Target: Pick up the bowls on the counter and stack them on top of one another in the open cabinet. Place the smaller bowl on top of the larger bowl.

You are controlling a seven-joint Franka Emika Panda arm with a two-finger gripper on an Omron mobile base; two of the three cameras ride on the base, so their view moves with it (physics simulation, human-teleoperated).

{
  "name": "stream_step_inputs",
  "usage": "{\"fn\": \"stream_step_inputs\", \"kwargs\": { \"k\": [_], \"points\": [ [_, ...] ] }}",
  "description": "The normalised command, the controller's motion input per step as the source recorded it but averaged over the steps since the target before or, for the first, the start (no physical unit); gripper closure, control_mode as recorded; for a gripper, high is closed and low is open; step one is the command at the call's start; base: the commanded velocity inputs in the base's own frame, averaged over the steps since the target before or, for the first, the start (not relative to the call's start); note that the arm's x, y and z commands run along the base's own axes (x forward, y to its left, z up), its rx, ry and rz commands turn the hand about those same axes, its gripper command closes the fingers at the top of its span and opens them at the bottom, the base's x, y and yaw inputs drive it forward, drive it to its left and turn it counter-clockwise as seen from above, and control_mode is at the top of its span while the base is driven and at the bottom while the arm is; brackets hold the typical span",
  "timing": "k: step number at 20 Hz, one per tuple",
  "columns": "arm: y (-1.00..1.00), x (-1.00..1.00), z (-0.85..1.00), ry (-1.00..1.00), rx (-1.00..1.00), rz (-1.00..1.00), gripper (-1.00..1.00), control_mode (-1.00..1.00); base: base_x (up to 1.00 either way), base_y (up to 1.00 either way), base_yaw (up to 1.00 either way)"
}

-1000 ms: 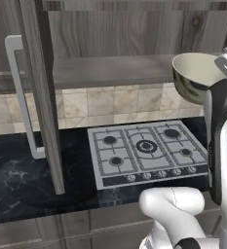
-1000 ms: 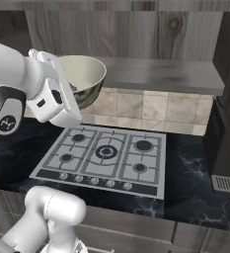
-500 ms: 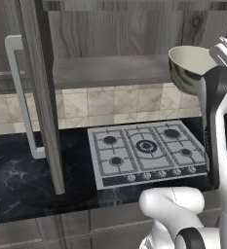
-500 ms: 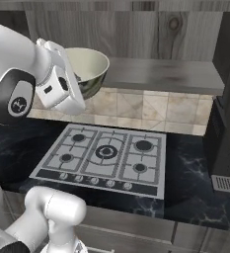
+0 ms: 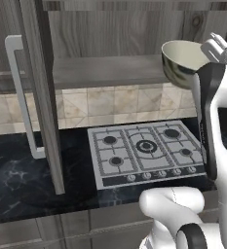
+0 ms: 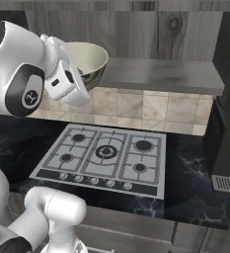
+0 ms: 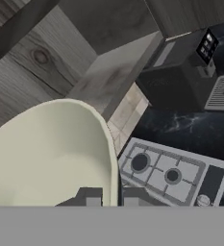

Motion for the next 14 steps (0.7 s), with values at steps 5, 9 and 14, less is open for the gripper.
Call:
{"fn": "stream_step_inputs", "kwargs": {
  "k": [5,9,14],
  "points": [
    [0.0,0.34,0.0,-0.04,0.0,0.1,1.0,-1.0,0.0,0.0,0.0],
    [0.01,0.36,0.0,-0.02,0.0,0.09,1.0,-1.0,0.0,0.0,0.0],
    [0.04,0.36,0.03,0.0,-0.02,0.05,1.0,-1.0,0.0,0.0,0.0]
  ]
}}
